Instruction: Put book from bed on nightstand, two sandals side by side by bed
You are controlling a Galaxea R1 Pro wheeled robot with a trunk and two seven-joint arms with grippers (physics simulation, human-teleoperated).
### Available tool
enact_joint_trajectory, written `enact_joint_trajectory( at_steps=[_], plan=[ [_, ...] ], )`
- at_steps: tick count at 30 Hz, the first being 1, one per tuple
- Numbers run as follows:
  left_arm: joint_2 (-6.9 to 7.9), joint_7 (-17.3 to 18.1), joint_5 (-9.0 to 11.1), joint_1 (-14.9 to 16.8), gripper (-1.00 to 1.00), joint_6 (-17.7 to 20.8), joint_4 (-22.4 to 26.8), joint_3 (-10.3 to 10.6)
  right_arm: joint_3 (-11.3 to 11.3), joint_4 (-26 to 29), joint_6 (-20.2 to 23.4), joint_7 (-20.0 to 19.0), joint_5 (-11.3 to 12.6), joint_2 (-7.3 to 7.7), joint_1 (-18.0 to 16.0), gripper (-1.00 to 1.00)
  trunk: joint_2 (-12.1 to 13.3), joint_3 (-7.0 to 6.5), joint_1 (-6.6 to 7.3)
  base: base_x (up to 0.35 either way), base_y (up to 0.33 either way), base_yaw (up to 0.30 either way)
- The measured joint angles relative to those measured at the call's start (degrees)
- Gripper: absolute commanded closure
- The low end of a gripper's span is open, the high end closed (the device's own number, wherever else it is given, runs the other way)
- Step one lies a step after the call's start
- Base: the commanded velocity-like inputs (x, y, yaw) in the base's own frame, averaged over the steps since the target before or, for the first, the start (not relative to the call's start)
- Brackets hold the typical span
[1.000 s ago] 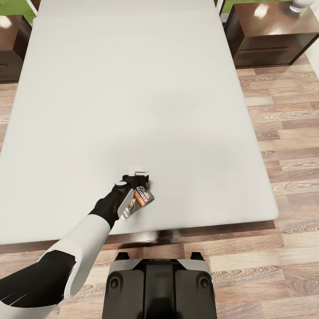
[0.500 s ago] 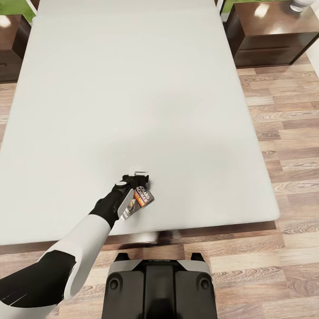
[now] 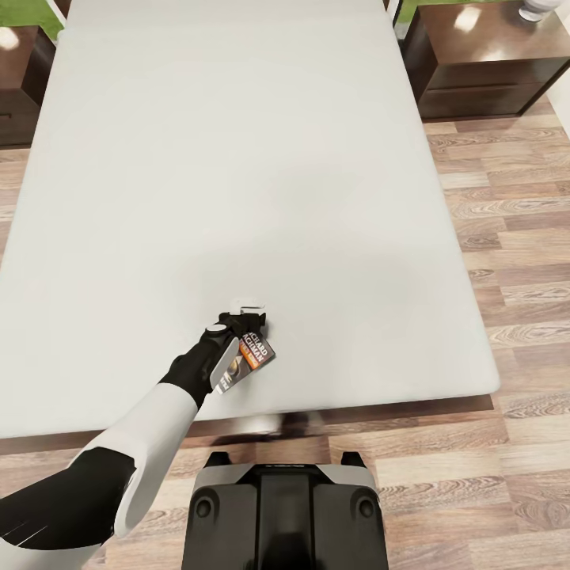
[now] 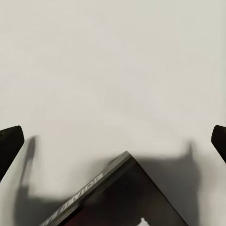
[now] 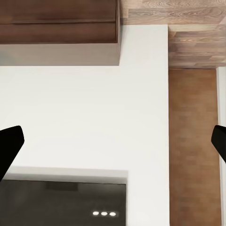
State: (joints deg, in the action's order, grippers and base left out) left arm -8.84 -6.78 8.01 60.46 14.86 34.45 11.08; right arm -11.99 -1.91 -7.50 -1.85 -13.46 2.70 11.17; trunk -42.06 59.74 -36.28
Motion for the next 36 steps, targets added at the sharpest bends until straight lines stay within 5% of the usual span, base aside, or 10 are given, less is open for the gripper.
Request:
enact_joint_trajectory(
  at_steps=[14, 36],
  plan=[
    [-0.03, -0.6, -0.74, 0.01, -1.0, 0.32, 0.14, 0.02, 0.0, -0.01, 0.0, 0.02, 0.0, 0.0, 0.0, -1.0, -4.02, 1.78, -2.15, 0.0, 0.0, 0.0],
    [-0.05, -0.45, -0.82, 0.01, -1.0, 0.5, 0.29, 0.03, 0.0, -0.02, 0.0, 0.01, 0.0, 0.0, 0.0, -1.0, -4.03, 1.79, -2.17, 0.0, 0.0, 0.0]
  ],
)
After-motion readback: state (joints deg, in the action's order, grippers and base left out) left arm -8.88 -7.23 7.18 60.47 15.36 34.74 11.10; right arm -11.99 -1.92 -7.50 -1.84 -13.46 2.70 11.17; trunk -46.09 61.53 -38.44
